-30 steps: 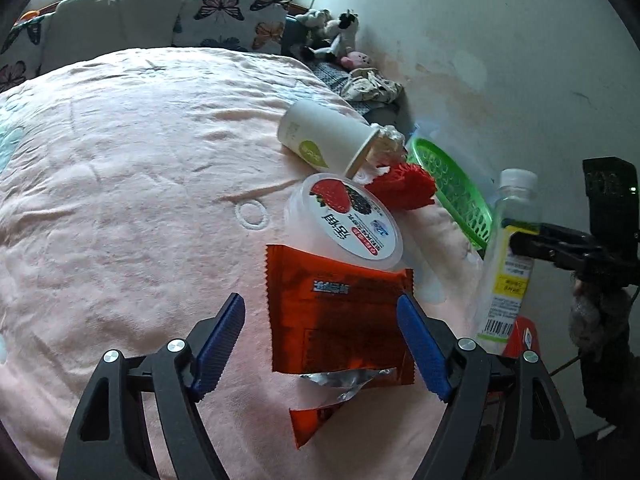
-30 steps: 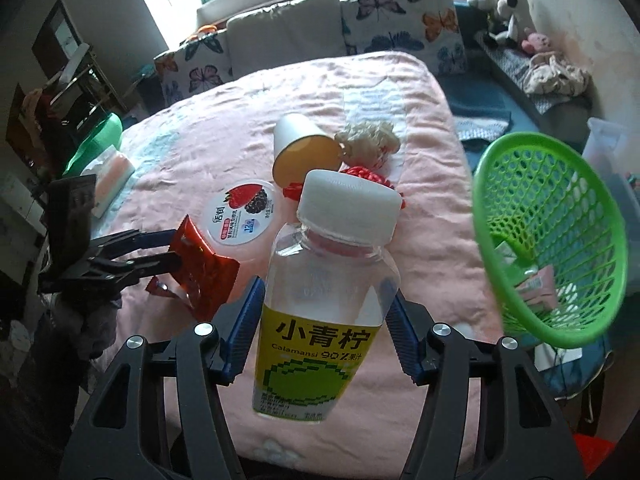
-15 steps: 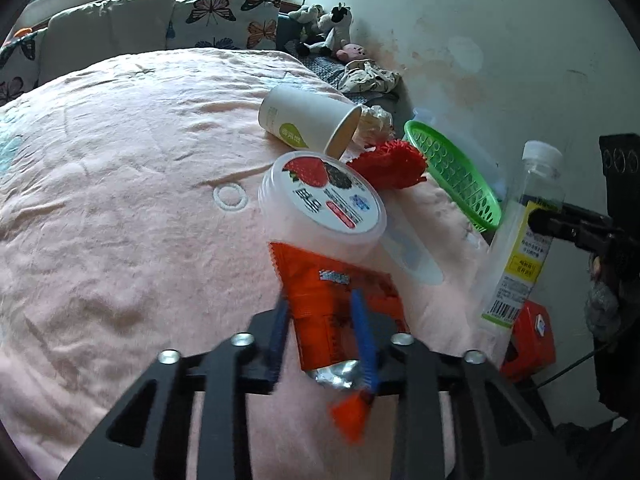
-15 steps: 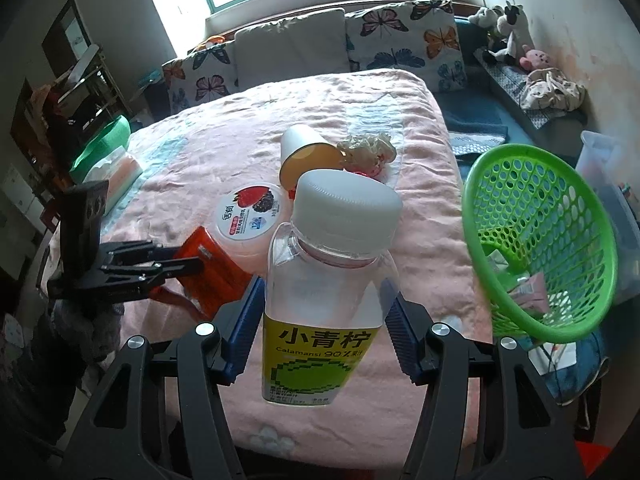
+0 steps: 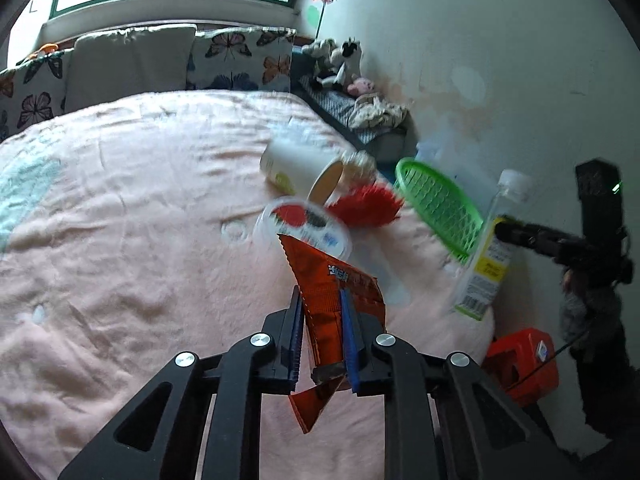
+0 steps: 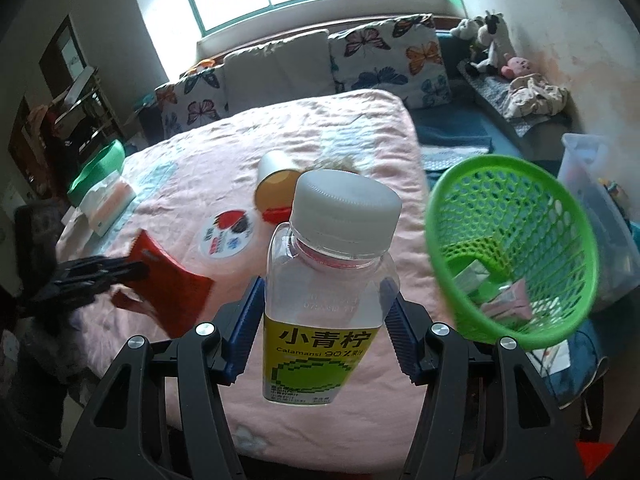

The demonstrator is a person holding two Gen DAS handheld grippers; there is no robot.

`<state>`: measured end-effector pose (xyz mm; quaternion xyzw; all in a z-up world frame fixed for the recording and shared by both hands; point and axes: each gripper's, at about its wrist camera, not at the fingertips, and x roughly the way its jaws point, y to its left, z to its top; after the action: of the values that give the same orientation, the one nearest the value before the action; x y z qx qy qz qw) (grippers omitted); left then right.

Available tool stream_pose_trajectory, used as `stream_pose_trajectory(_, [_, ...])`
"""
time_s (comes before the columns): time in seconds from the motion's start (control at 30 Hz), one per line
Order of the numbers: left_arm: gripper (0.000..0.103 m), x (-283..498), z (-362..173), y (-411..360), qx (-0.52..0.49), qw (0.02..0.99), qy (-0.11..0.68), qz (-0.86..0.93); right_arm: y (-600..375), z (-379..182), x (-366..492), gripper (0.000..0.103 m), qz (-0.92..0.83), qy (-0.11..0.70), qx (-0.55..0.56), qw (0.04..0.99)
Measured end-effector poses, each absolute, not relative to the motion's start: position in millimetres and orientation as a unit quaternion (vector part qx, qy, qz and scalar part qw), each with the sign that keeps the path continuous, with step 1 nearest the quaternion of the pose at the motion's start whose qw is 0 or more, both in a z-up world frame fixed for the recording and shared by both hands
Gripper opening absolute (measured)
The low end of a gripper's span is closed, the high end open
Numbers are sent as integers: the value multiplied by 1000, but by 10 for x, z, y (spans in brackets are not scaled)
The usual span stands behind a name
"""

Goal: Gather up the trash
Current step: 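Carry the lime juice bottle over the green basket and release it with the right tool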

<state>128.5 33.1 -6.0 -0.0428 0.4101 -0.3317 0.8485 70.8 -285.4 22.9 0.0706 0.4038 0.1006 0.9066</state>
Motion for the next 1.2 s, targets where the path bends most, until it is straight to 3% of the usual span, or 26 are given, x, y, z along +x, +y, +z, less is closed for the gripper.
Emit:
stream_pose_trajectory(0.43, [17, 1556, 581, -482, -56, 857, 358, -365, -4024, 172, 1077, 59, -31, 363, 57, 929])
stream_pose_trajectory(0.87, [17, 1889, 599, -1369, -46, 841, 373, -390, -4621, -654, 1587, 59, -66, 418, 82, 902])
stream_pose_trajectory(1.2, [17, 2036, 431, -1766, -36, 826, 397, -399, -4672, -915, 1683, 60, -81, 444, 72, 889])
